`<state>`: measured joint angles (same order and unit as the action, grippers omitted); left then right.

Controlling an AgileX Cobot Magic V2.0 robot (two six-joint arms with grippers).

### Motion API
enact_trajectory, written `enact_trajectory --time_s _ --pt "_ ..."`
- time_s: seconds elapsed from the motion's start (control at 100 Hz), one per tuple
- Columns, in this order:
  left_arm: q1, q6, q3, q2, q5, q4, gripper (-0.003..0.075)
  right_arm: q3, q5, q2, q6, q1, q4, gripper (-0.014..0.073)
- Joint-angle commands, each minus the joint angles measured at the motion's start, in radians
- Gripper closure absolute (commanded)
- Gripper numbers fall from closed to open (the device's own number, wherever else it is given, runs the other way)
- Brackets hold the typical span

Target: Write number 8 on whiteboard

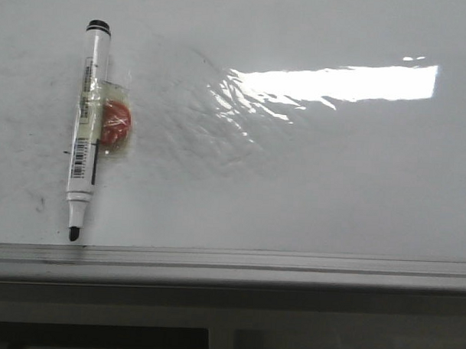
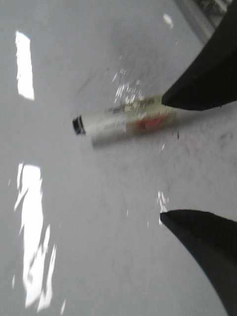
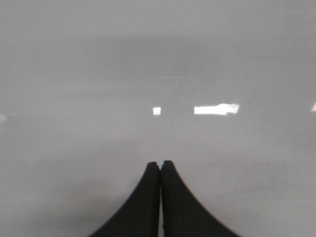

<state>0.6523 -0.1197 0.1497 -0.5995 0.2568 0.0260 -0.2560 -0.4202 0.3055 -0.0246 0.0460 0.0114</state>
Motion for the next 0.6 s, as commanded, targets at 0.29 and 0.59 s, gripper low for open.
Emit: enact_trajectory --time_s 0.29,0.59 --pt "0.190 -0.011 0.070 -0.334 0.336 0.153 0.0311 -0.033 0.069 0.016 0.000 0.002 -0.004 0.0657" --pt "0.207 -0.011 0.120 -0.461 0.339 0.154 0.0325 -0.033 0.069 0.016 0.000 0.002 -0.004 0.0657"
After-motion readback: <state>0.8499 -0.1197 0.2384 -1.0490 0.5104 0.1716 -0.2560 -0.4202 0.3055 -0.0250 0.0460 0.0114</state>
